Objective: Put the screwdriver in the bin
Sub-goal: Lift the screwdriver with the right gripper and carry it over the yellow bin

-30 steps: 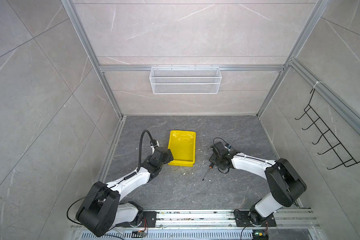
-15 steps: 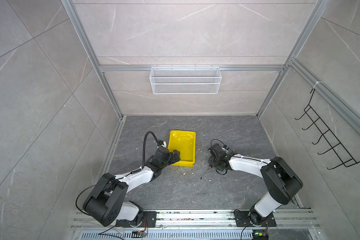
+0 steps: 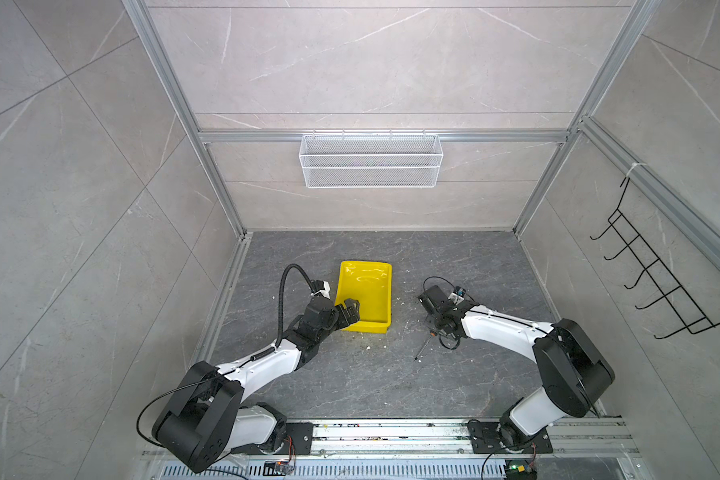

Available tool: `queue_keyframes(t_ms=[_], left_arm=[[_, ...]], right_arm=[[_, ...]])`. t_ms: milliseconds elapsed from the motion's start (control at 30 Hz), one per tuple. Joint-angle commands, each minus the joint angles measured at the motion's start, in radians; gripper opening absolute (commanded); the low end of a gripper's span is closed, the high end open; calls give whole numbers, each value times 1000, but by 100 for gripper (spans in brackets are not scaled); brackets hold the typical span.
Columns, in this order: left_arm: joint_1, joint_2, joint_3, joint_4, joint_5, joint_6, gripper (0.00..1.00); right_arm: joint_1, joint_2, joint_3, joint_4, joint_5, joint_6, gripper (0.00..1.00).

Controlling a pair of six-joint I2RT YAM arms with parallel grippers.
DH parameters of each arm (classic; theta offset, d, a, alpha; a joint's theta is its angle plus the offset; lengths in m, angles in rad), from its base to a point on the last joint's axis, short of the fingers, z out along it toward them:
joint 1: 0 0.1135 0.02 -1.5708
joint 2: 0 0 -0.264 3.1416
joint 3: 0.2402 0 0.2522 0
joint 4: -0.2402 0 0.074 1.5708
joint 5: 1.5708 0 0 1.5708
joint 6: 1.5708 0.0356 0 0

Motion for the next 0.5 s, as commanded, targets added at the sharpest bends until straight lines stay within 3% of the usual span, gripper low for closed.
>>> queue_keyframes(t_ms=[0, 133, 300, 467], left_arm=[[-2, -56, 42, -107, -153, 58, 100], [0, -111, 45, -214, -389, 40, 100], [2, -152, -21, -143, -414, -1, 100], [11, -118, 14, -194, -423, -9, 100]], right_arm=[[3, -63, 115, -97, 118, -101, 19], [5, -49, 243, -100, 117, -142, 20], [51, 54, 398, -66, 66, -131, 20], [140, 198, 582, -70, 79, -169, 20]])
